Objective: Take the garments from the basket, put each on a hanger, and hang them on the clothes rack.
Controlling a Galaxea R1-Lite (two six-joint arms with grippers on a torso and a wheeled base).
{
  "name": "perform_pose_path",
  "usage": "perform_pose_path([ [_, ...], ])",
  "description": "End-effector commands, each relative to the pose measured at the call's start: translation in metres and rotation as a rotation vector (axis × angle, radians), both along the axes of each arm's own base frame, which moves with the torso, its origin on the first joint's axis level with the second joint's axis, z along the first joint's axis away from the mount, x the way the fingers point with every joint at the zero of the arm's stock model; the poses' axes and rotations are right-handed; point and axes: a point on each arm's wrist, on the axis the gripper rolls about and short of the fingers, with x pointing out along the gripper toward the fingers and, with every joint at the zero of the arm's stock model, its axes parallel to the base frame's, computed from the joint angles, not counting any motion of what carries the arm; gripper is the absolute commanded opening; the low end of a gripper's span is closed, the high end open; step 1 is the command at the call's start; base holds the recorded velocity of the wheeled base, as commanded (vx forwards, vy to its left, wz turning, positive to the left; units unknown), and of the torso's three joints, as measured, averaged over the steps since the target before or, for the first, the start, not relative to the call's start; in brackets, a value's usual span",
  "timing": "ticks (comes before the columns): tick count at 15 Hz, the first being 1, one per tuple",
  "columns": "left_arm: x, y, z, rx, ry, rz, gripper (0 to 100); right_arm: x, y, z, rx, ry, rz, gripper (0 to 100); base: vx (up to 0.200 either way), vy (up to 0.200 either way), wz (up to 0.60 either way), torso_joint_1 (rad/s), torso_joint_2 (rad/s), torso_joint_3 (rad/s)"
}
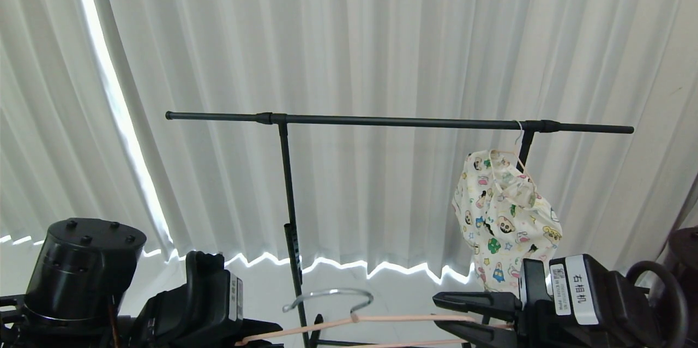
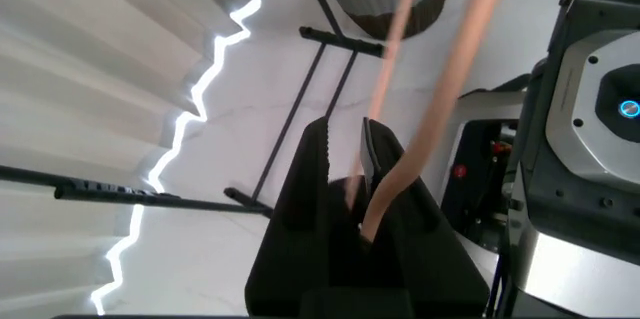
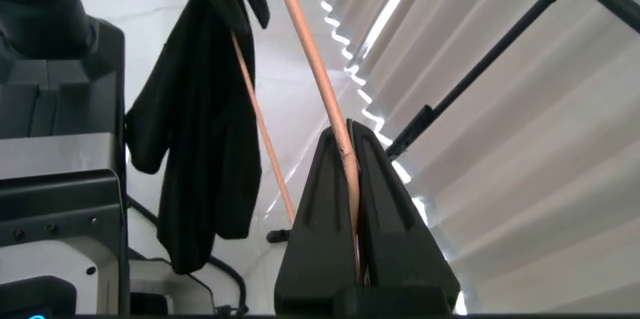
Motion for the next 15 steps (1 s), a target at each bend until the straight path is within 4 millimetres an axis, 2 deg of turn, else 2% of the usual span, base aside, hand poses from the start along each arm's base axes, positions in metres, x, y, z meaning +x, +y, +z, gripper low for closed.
perform_pose_path([
  [1,0.0,0.001,0.0,-0.005,0.009,0.013,0,0.0,0.0,-0.002,-0.009,0.006,0.001,100,0.0,0.0,0.0,0.0,0.0,0.0],
  [8,0.006,0.006,-0.005,-0.03,0.118,0.144,0,0.0,-0.003,-0.007,-0.031,0.012,-0.052,100,0.0,0.0,0.0,0.0,0.0,0.0],
  [12,0.02,0.021,-0.006,-0.01,0.118,0.282,0,0.003,0.004,-0.017,-0.066,0.048,-0.042,100,0.0,0.0,0.0,0.0,0.0,0.0],
  [15,0.026,0.031,-0.007,-0.011,0.123,0.349,0,-0.004,0.01,-0.02,-0.072,0.086,-0.005,100,0.0,0.0,0.0,0.0,0.0,0.0],
])
